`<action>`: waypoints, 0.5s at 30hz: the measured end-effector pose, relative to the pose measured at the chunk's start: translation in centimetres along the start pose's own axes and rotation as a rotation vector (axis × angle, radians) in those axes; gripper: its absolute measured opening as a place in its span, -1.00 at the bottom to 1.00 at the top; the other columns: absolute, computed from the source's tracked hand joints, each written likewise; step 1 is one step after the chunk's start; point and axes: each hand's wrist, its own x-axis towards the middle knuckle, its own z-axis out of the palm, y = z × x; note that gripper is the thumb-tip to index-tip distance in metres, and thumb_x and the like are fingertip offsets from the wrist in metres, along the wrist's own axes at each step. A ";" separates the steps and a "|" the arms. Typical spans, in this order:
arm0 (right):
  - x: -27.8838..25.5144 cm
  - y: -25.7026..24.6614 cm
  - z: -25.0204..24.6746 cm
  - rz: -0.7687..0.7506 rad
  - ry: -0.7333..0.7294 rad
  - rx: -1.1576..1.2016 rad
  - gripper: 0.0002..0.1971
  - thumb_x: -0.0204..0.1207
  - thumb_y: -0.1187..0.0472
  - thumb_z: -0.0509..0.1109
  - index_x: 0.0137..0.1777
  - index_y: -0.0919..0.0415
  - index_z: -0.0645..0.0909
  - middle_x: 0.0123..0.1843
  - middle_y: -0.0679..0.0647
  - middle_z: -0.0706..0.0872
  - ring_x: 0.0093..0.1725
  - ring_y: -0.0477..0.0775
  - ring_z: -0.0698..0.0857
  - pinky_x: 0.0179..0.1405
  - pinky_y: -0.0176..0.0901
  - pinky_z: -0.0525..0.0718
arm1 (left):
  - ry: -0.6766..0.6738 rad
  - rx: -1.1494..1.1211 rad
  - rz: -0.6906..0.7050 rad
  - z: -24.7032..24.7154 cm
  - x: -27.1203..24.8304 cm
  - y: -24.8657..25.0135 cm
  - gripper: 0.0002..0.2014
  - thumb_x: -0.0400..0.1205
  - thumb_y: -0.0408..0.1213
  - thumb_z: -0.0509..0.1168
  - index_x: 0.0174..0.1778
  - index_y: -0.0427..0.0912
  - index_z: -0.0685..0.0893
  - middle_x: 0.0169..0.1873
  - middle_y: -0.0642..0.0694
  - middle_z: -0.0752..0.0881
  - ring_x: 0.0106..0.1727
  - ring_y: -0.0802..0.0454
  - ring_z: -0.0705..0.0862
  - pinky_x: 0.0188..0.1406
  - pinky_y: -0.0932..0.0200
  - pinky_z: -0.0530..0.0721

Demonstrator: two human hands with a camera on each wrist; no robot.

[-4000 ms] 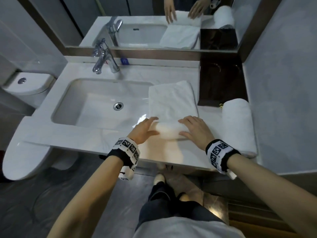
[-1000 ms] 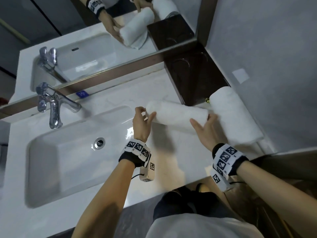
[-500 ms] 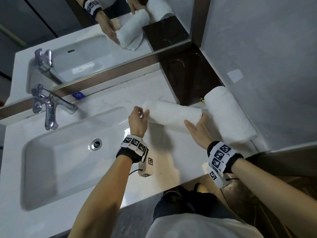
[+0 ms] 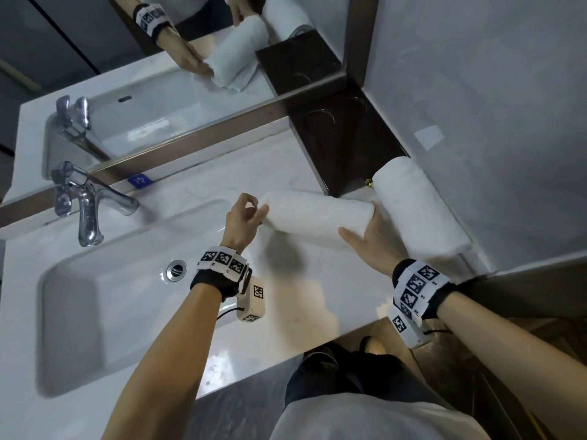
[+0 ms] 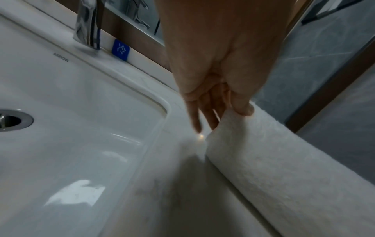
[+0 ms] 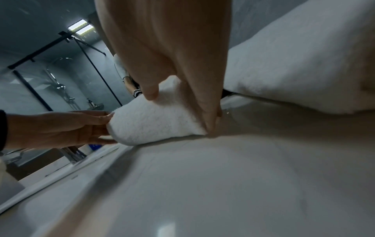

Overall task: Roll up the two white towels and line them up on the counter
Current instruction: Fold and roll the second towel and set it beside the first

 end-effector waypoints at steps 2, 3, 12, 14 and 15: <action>-0.1 0.3 -0.6 0.004 -0.024 0.005 -0.14 0.49 -0.03 0.43 0.61 0.20 -0.03 0.51 0.11 0.36 0.33 0.01 0.45 0.20 -0.22 0.40 | -0.061 -0.008 -0.051 -0.1 -0.1 0.4 -0.75 0.65 -0.13 0.30 0.20 -0.09 0.51 -0.09 -0.19 0.66 -0.09 -0.08 0.62 0.00 -0.04 0.67; 0.0 0.5 -1.0 0.009 -0.033 0.027 -0.18 0.47 -0.03 0.45 0.57 0.20 0.06 0.45 0.09 0.44 0.25 -0.02 0.51 0.16 -0.17 0.50 | -0.091 -0.040 -0.101 0.1 -0.1 0.6 -0.66 0.65 -0.07 0.28 0.32 -0.05 0.49 0.08 -0.17 0.62 0.06 -0.06 0.63 0.06 -0.05 0.70; -1.1 1.3 -2.5 0.076 -0.084 0.123 -0.35 0.39 -0.11 0.48 0.38 0.20 0.39 0.12 0.07 0.68 0.07 0.12 0.74 0.09 0.22 0.75 | -0.141 -0.044 -0.205 2.5 0.7 1.6 -0.39 0.64 0.02 0.26 0.47 -0.30 0.31 0.35 -0.30 0.51 0.30 -0.14 0.58 0.26 -0.10 0.66; -1.6 1.4 -2.7 0.074 -0.070 0.073 -0.25 0.29 -0.22 0.49 0.41 0.15 0.41 0.22 0.09 0.67 0.15 0.10 0.70 0.09 0.22 0.75 | -0.190 0.029 -0.181 3.1 0.8 1.6 -0.39 0.64 0.05 0.24 0.46 -0.35 0.39 0.35 -0.30 0.54 0.36 -0.20 0.56 0.39 -0.20 0.55; -1.8 1.5 -2.8 0.087 -0.050 0.053 -0.17 0.23 -0.27 0.48 0.44 0.13 0.38 0.28 0.09 0.64 0.22 0.11 0.67 0.15 0.22 0.71 | -0.215 0.051 -0.151 3.5 0.8 1.6 -0.45 0.66 0.04 0.22 0.38 -0.36 0.49 0.30 -0.32 0.60 0.33 -0.24 0.59 0.37 -0.24 0.56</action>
